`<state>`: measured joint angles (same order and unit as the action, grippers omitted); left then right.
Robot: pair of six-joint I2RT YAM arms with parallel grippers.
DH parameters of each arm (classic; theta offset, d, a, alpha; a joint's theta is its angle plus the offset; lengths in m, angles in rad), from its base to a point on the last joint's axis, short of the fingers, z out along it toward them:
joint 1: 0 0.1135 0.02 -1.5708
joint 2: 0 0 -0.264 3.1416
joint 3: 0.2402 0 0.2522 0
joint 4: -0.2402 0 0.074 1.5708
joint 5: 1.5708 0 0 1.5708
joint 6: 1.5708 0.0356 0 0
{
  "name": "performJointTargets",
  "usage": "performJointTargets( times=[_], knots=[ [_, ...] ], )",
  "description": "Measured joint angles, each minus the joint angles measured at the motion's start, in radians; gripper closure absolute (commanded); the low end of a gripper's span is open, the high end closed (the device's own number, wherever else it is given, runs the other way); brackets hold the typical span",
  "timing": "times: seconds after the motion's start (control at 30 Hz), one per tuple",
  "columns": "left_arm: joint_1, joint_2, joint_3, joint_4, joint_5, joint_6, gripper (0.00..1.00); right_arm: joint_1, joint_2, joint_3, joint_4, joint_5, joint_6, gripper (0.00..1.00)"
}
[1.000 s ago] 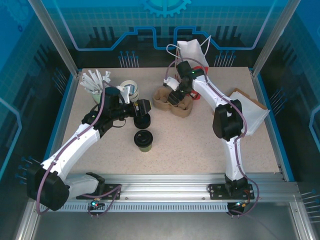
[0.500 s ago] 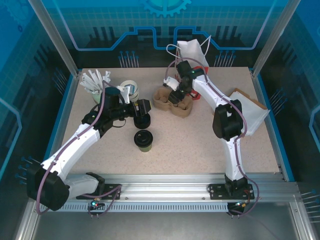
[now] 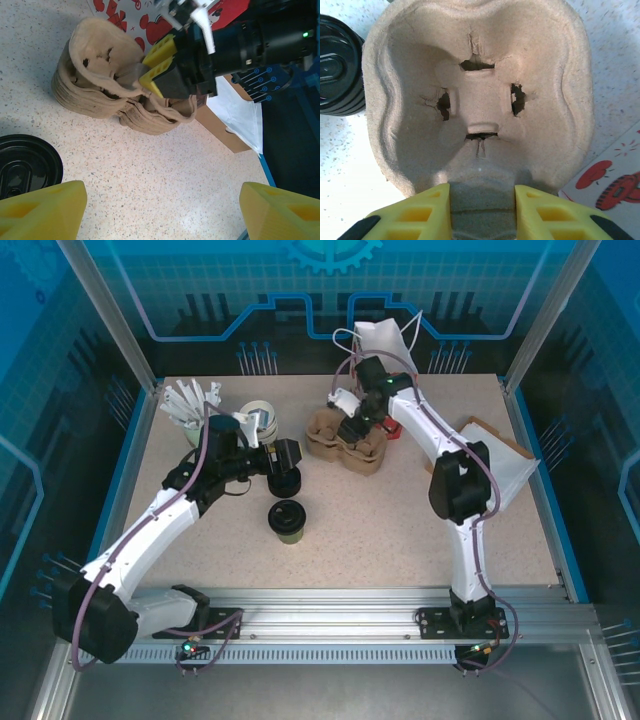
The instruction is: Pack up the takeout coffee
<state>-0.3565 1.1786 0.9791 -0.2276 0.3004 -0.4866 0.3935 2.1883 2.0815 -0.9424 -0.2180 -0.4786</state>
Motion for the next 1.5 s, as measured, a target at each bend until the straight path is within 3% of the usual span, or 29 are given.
performJointTargets(
  times=[0.17, 0.3, 0.57, 0.67, 0.87, 1.23, 1.5],
  knots=[
    [0.000, -0.011, -0.011, -0.002, 0.000, 0.011, 0.18, 0.000, -0.076, -0.014, 0.002, -0.002, 0.026, 0.68],
    [0.000, -0.019, -0.027, -0.002, -0.006, 0.018, 0.17, 0.006, -0.190, -0.132, 0.026, -0.002, 0.077, 0.68],
    [0.033, -0.081, -0.081, 0.003, -0.008, 0.015, 0.08, 0.111, -0.582, -0.606, 0.123, 0.031, 0.288, 0.68],
    [0.065, -0.108, -0.107, 0.008, -0.008, 0.010, 0.05, 0.170, -0.661, -0.767, 0.172, 0.061, 0.385, 0.67],
    [0.093, -0.127, -0.116, 0.012, -0.008, -0.007, 0.02, 0.259, -0.655, -0.968, 0.298, 0.148, 0.572, 0.67],
    [0.106, -0.127, -0.117, 0.016, -0.008, -0.011, 0.01, 0.355, -0.498, -0.995, 0.475, 0.273, 0.769, 0.66],
    [0.106, -0.127, -0.117, 0.016, -0.008, -0.011, 0.01, 0.399, -0.484, -1.001, 0.517, 0.320, 0.843, 0.52]
  ],
)
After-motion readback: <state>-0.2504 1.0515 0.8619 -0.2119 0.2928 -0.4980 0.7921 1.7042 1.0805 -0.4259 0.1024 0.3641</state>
